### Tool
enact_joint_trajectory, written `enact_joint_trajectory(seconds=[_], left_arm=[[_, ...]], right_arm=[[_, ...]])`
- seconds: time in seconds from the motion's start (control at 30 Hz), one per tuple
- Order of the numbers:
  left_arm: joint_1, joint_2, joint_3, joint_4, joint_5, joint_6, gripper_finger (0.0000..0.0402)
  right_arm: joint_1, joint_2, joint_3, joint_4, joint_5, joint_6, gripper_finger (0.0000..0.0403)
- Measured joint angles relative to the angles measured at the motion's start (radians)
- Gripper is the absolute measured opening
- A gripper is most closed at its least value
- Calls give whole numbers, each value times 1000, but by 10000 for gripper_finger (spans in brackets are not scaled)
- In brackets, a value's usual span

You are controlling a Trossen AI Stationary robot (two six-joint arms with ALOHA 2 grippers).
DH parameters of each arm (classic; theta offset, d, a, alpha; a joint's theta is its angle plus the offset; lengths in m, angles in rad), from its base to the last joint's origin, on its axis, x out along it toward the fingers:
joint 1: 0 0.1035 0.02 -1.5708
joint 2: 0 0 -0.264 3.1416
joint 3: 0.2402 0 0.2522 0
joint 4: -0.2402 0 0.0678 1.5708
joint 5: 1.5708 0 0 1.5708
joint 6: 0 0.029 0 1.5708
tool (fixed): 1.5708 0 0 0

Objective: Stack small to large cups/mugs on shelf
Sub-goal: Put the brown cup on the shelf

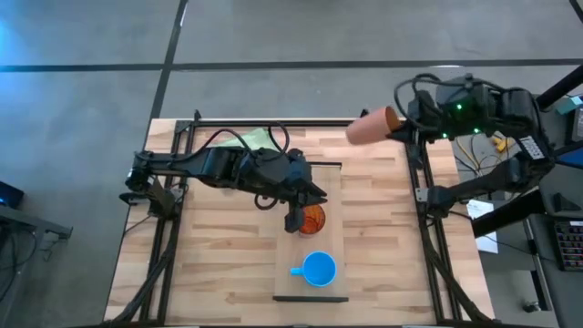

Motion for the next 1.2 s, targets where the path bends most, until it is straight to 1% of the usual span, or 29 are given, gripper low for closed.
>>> enact_joint_trajectory(seconds=[0.1, 0.23, 0.3, 0.4, 0.53, 0.67, 0.73, 0.9, 0.97, 1.2], left_arm=[[8, 0, 0, -72, -71, -22, 47], [18, 0, 0, -219, -171, -73, 47], [22, 0, -1, -273, -180, -102, 47], [23, 0, -17, -299, -183, -126, 47], [23, 0, -28, -299, -191, -132, 47], [28, 0, -38, -316, -235, -133, 47], [29, 0, -53, -321, -250, -134, 47], [33, -5, -121, -321, -257, -134, 47], [38, -6, -154, -321, -258, -134, 47], [54, -8, -253, -301, -257, -182, 47]], right_arm=[[82, 27, 15, 2, -1, 29, 9], [163, 78, 5, 6, 3, 63, 9], [194, 111, -7, 11, 3, 65, 9], [225, 172, -20, 30, 5, 43, 9], [240, 256, -12, 41, -1, 23, 9], [245, 337, 18, 48, -67, 10, 9], [248, 370, 36, 56, -73, -18, 9], [248, 441, 102, 58, -77, -38, 9], [247, 464, 131, 58, -95, -41, 9], [247, 510, 231, 50, -114, -43, 9]])
